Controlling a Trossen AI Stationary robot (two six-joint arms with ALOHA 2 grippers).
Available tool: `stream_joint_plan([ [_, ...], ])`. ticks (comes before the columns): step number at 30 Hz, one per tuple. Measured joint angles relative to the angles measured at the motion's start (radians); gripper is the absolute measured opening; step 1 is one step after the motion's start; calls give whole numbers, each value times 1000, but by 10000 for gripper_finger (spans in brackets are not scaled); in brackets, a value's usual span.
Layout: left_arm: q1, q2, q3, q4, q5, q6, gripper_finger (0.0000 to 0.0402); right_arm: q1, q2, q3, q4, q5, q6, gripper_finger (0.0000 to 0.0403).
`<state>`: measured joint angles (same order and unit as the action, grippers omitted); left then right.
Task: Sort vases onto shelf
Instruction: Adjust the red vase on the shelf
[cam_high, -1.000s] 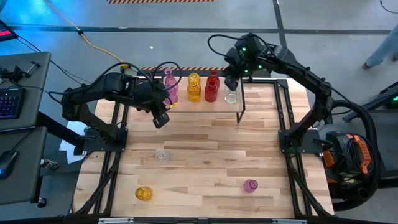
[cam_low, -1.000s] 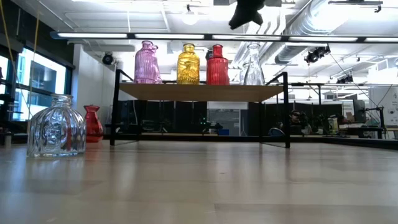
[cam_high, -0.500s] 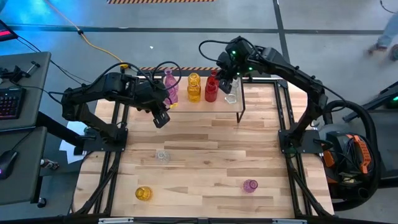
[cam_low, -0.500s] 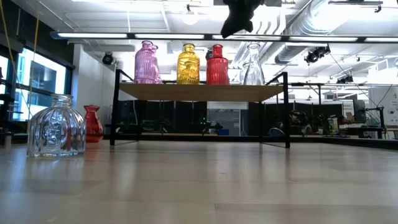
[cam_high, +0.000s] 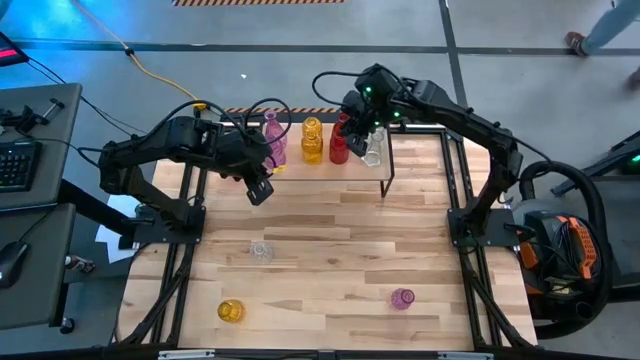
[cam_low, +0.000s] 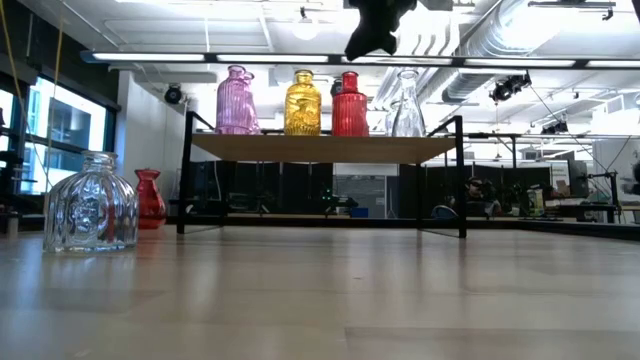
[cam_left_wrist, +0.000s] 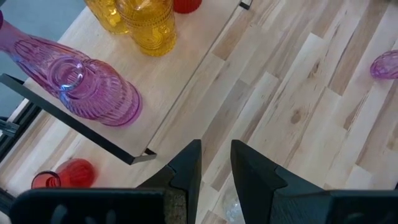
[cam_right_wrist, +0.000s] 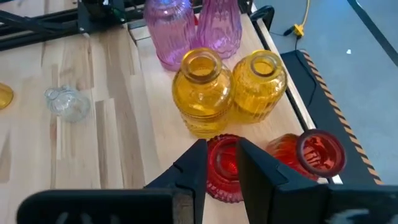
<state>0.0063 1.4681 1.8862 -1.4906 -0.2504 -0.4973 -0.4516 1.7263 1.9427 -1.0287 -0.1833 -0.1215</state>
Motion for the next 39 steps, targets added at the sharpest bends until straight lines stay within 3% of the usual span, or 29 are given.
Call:
stream_joint_plan([
  [39, 0, 0, 0, 2, 0, 0, 76, -8, 39, 0, -53, 64, -14, 67],
])
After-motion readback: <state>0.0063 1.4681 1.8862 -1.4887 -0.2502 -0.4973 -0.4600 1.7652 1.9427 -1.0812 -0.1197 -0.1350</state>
